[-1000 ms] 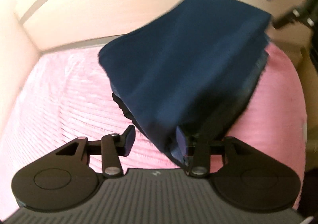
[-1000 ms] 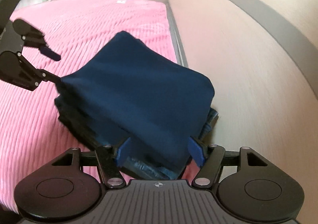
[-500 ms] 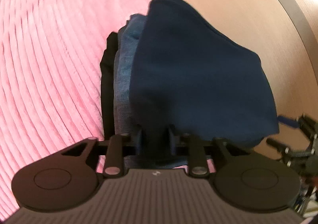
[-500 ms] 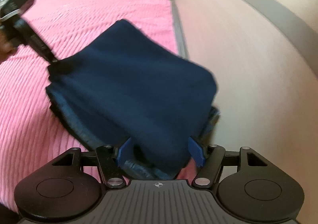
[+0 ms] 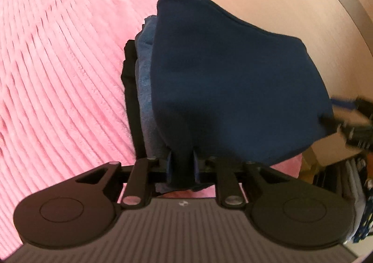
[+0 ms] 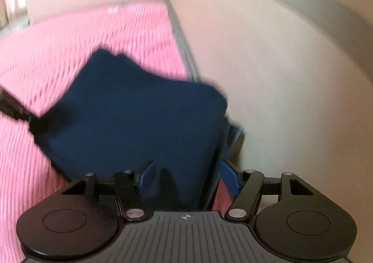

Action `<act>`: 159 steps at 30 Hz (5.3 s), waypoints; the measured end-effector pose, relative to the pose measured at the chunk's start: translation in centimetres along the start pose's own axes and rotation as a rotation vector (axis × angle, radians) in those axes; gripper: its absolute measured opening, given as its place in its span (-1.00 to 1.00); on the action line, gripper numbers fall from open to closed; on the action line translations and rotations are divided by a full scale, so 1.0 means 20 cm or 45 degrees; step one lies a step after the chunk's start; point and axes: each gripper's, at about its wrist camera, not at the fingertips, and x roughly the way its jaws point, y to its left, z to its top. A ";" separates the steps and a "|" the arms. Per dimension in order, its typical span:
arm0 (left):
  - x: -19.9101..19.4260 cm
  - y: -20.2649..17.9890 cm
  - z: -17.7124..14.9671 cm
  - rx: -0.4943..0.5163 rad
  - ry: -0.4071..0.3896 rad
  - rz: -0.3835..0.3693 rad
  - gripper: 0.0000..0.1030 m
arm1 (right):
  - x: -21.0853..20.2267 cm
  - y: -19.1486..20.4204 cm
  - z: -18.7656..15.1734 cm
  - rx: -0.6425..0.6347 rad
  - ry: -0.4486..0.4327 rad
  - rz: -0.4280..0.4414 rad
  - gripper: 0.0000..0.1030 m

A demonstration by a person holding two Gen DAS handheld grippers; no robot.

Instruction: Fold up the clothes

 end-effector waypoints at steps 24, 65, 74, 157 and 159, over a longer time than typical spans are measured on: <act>0.45 -0.28 0.62 0.546 -0.085 0.234 -0.92 | 0.28 -0.05 -0.11 -0.147 0.093 0.053 -0.25; 0.15 -0.31 -0.09 0.475 -0.016 0.192 -0.66 | 0.21 -0.18 0.20 0.052 0.001 0.111 -0.18; 0.16 -0.34 -0.08 0.509 -0.004 0.208 -0.66 | 0.23 -0.12 -0.20 0.150 0.204 0.147 -0.16; -1.08 -0.86 -0.97 0.107 -0.333 0.318 0.93 | -1.09 0.46 -0.49 0.571 0.101 0.030 0.99; -1.07 -0.86 -0.97 0.095 -0.331 0.330 0.93 | -1.09 0.47 -0.48 0.563 0.106 0.029 0.99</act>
